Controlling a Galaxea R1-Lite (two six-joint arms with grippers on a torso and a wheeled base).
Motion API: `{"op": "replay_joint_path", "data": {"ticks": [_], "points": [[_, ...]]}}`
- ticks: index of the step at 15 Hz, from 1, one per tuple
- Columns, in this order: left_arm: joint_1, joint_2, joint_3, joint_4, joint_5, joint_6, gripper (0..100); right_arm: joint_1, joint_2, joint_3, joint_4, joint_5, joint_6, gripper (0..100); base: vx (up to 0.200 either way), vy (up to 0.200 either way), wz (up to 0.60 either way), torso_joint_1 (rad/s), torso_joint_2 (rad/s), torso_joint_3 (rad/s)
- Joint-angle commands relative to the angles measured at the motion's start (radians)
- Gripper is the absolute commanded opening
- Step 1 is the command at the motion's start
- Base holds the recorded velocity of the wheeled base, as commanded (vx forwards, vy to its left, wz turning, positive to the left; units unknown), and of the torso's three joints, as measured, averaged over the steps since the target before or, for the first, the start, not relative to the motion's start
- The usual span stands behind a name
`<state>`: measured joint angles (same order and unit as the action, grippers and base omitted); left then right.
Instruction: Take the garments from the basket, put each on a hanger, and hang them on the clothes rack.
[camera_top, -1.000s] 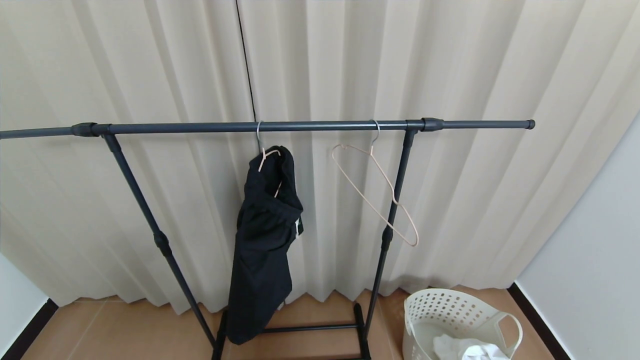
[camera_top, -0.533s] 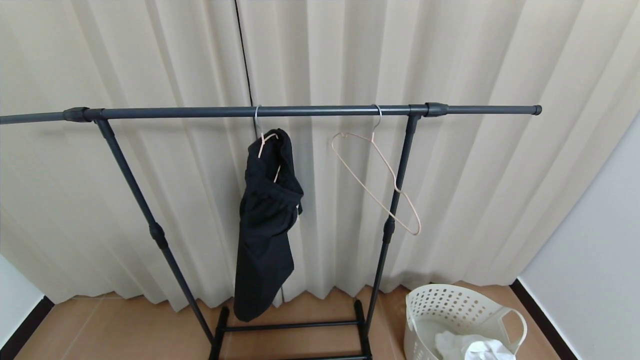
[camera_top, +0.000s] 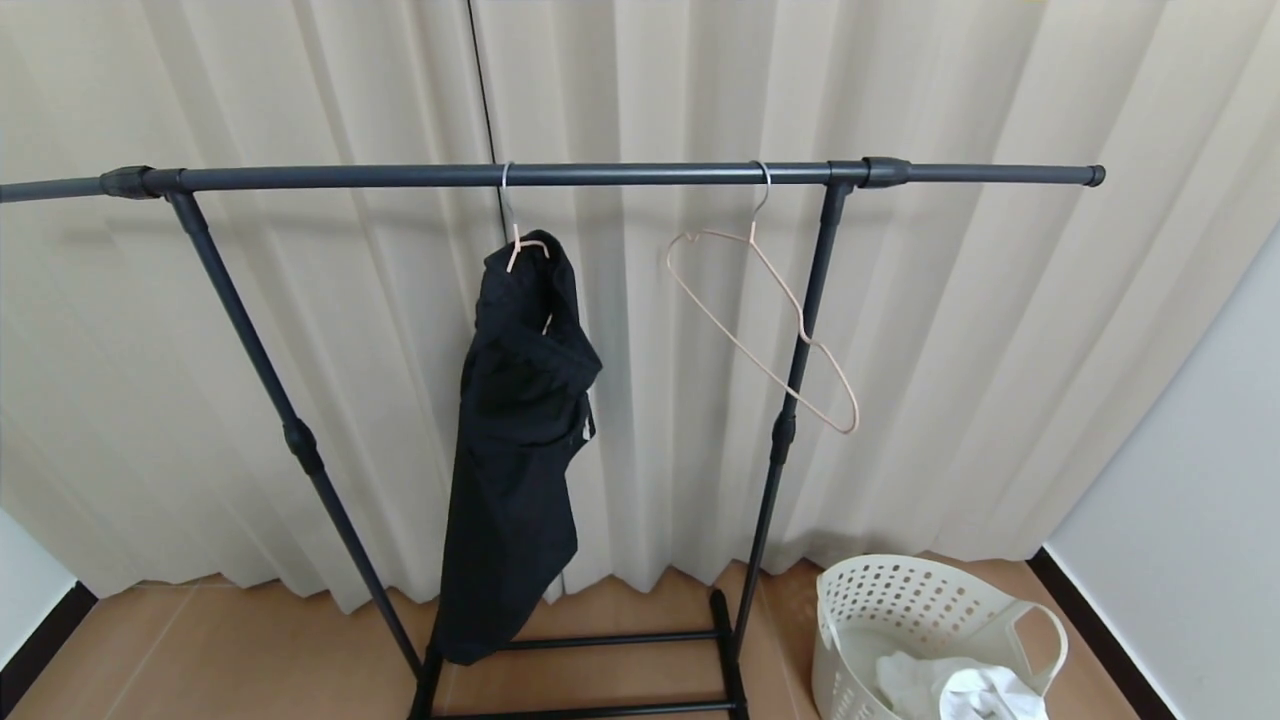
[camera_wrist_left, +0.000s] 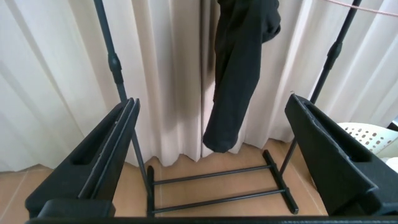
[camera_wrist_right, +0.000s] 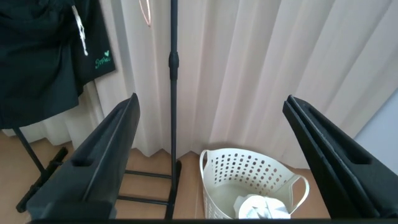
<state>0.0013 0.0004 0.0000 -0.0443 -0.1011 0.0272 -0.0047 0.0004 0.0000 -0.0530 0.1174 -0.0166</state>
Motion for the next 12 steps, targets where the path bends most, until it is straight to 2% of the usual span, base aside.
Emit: {"op": "replay_joint_path", "data": {"ticks": [1, 12], "points": [[0.000, 0.001, 0.000, 0.000, 0.000, 0.000, 100, 0.000, 0.000, 0.000, 0.001, 0.001, 0.000, 100, 0.000, 0.000, 0.00, -0.203, 0.53, 0.310], [0.000, 0.001, 0.000, 0.000, 0.000, 0.000, 100, 0.000, 0.000, 0.000, -0.001, 0.001, 0.001, 100, 0.000, 0.000, 0.00, -0.175, 0.53, 0.351]]}}
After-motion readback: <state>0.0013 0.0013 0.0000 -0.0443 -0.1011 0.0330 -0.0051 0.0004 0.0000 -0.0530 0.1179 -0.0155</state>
